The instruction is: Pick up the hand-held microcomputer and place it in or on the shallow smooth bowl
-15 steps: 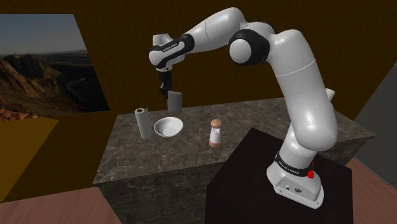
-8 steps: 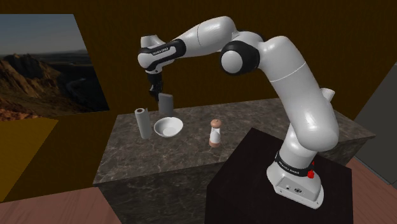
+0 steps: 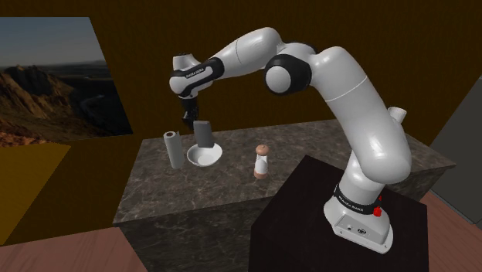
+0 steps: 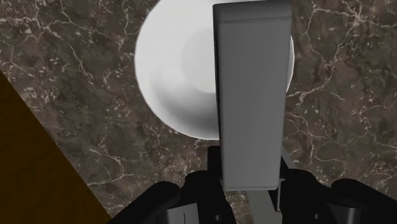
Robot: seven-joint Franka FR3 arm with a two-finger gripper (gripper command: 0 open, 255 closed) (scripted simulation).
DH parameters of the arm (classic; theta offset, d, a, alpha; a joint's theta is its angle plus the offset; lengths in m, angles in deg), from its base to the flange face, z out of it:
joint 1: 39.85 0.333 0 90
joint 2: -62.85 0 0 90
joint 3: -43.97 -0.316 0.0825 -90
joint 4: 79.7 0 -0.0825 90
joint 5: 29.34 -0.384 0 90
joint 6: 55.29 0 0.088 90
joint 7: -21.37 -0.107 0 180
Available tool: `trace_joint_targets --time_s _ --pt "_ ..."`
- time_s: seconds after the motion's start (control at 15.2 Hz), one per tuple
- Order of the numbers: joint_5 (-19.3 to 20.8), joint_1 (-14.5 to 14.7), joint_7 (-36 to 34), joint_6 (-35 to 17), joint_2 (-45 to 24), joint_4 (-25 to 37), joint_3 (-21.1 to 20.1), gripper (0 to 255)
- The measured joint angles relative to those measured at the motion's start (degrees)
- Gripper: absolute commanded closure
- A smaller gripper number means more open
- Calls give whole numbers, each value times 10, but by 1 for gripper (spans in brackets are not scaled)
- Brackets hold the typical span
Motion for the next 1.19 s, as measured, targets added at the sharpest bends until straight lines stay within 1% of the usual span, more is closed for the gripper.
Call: trace_joint_targets --time_s 0.66,1.12,1.19 --pt "-4 -1 2 -51 -38 -13 -3 255" --pt "-4 -2 3 -56 -43 -13 -4 255" --pt "-4 -2 3 -56 -43 -13 -4 0"
